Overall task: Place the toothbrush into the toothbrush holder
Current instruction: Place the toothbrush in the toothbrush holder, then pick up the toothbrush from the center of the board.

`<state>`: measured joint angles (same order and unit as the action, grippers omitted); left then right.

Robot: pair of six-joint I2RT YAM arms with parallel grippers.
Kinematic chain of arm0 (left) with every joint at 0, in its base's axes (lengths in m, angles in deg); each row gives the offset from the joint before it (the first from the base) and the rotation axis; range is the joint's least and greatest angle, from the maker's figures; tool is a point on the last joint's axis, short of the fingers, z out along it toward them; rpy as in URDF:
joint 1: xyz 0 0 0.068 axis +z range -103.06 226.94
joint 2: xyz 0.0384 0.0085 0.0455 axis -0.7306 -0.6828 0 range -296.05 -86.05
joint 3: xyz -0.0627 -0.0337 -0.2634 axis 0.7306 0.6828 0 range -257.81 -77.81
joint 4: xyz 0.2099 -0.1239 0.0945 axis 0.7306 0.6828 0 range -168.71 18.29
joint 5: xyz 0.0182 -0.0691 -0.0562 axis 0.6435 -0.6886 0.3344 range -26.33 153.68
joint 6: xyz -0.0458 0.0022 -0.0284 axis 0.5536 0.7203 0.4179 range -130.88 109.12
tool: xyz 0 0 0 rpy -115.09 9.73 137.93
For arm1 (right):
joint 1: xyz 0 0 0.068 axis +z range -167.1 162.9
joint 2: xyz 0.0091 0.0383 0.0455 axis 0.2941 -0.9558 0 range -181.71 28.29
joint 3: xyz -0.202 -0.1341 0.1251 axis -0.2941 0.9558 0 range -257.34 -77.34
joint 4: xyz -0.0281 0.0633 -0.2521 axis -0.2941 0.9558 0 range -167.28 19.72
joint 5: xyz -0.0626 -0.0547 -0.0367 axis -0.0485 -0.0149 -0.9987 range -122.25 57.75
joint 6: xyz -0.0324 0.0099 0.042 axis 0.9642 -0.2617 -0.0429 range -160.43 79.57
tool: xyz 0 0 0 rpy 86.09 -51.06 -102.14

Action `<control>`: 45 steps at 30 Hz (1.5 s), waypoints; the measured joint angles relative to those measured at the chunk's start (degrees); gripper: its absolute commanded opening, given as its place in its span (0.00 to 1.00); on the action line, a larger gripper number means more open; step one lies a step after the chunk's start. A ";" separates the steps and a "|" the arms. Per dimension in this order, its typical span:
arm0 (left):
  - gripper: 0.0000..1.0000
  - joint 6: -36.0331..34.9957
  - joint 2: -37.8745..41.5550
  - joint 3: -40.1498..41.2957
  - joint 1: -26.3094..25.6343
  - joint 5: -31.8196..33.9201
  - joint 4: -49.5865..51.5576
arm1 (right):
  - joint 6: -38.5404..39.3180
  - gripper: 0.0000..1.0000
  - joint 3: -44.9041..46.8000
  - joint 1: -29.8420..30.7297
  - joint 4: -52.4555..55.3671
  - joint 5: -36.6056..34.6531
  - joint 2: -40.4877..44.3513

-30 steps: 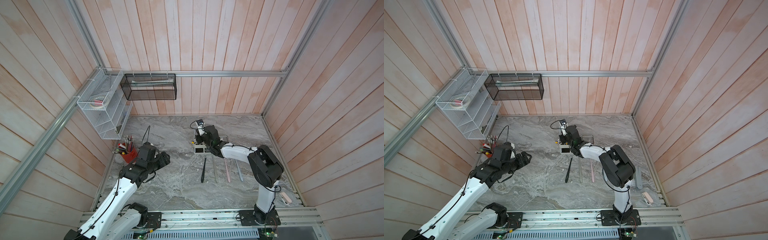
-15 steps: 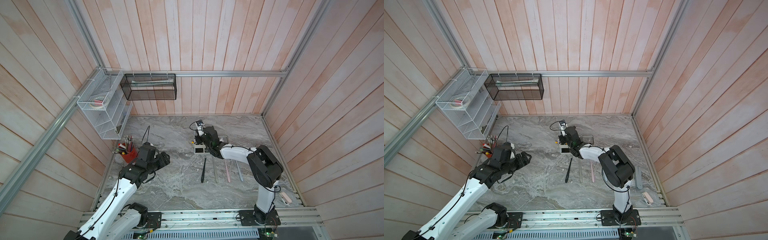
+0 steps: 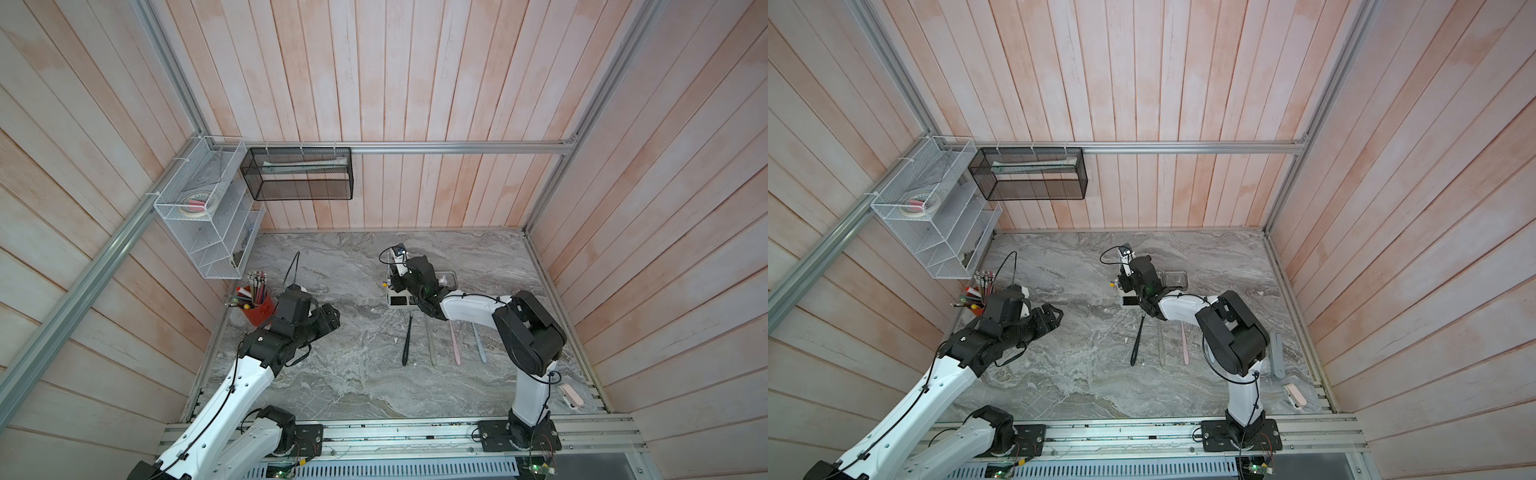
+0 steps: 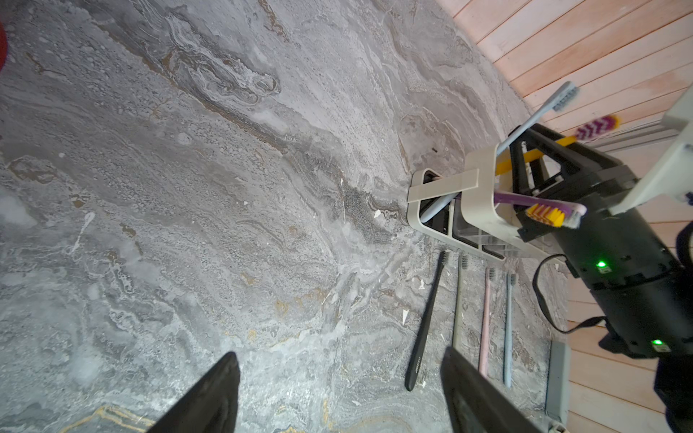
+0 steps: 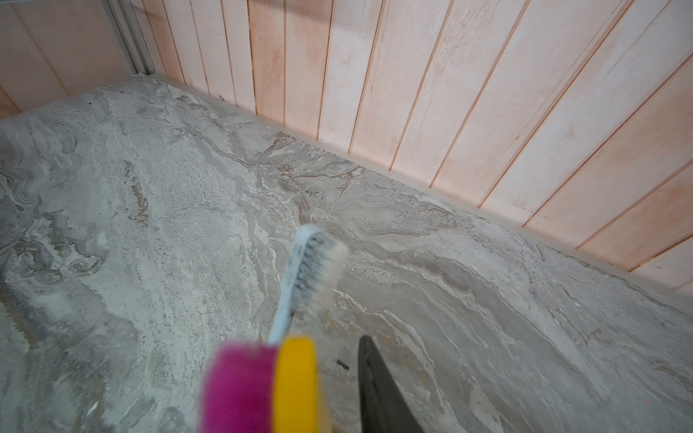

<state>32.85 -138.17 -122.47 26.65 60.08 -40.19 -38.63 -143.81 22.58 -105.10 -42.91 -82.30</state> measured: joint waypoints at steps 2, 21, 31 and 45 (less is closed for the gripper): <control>0.85 0.00 0.00 0.00 0.00 0.00 0.00 | 0.00 0.33 0.02 0.00 -0.02 -0.02 0.00; 0.85 0.02 -0.04 0.02 0.00 -0.04 0.00 | 0.42 0.43 3.65 0.07 -0.48 -1.29 7.02; 0.86 0.04 -0.07 0.02 0.00 0.02 -0.02 | -2.47 0.60 13.42 0.37 1.51 -3.13 24.15; 0.86 1.09 -0.81 2.25 0.00 -0.57 -1.97 | -9.29 0.65 27.23 3.93 9.49 -10.80 42.53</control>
<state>33.94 -138.98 -120.22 26.65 59.51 -42.15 -47.92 -116.58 26.51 -95.61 -53.71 -39.77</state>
